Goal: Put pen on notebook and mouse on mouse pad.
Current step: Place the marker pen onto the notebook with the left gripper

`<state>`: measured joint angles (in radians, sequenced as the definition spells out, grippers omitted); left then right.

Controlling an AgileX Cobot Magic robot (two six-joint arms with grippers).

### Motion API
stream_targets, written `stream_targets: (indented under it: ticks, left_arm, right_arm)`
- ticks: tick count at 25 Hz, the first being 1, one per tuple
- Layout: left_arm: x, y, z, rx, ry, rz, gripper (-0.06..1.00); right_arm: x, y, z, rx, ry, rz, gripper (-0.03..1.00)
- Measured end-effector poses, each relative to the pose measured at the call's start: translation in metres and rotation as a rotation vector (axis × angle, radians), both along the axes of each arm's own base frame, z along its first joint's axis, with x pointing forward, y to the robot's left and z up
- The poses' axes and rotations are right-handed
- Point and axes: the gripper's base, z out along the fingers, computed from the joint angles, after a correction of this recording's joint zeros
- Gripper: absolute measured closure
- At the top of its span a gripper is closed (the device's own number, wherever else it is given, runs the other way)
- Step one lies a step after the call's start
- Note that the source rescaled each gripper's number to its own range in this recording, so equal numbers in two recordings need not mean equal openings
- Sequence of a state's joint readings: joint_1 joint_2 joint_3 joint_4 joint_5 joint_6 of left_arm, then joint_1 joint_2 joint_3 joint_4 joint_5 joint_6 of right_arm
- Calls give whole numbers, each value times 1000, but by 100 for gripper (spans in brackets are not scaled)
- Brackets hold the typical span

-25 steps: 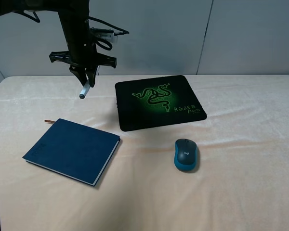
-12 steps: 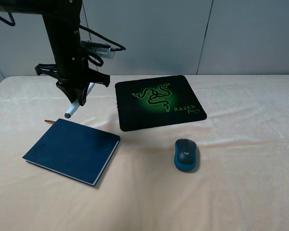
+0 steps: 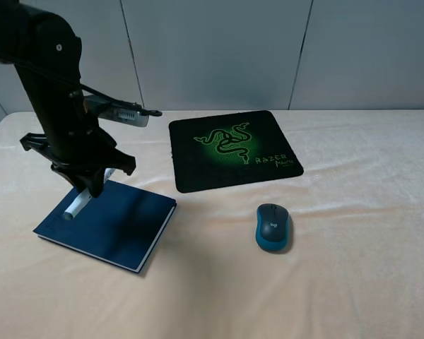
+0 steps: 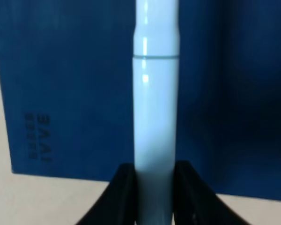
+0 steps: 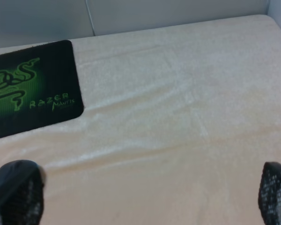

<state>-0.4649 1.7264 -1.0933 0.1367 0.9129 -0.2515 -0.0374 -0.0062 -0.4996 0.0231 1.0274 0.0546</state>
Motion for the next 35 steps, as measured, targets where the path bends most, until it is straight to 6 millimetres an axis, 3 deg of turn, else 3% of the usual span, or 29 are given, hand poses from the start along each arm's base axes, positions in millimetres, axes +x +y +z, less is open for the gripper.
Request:
stream_targets:
  ticks: [22, 30, 35]
  left_arm:
    - [-28, 11, -54, -64, -68, -15, 94]
    - [-24, 9, -77, -56, -39, 21, 94]
    - [-24, 8, -78, -57, -32, 27, 94]
  right_arm:
    - [0, 0, 0, 0, 0, 0, -3]
    - [0, 0, 0, 0, 0, 0, -3]
    - [0, 0, 0, 0, 0, 0, -3]
